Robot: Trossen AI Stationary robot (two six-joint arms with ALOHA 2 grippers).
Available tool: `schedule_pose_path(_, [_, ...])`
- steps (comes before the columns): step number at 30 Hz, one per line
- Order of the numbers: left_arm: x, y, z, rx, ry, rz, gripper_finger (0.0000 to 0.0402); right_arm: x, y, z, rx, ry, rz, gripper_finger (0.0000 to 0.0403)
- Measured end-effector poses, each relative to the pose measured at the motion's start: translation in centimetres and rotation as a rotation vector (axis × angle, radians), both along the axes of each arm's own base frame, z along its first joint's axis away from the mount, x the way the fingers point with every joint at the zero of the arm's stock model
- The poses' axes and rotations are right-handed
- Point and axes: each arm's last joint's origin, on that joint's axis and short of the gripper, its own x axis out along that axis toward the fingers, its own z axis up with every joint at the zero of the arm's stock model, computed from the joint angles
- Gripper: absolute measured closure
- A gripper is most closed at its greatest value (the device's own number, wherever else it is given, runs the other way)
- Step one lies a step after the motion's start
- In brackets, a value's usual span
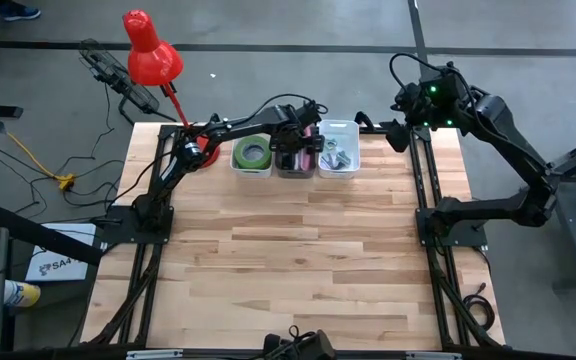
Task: Pick and place Stapler, Stapler remover, tape
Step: Put the pink stapler into the black bin
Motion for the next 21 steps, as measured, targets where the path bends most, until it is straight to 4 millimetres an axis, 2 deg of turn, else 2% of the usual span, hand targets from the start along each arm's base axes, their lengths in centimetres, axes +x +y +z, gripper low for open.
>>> schedule_pose_path(4, [0.0,-0.01,0.0,-0.002,-0.001,-0.001,0.0114,0.0,0.0,0.0,-0.008,0.007,0.009,0.0135])
schedule_pose_path(7, [0.0,-0.01,0.0,-0.003,-0.001,-0.001,0.0093,0.0,0.0,-0.01,-0.009,0.009,0.011,0.0135])
schedule_pose_path(21, [-0.15,0.09,0.12,-0.06,-0.028,-0.023,0.0093,-0.06,0.05,-0.09,-0.006,0.021,0.016,0.0135])
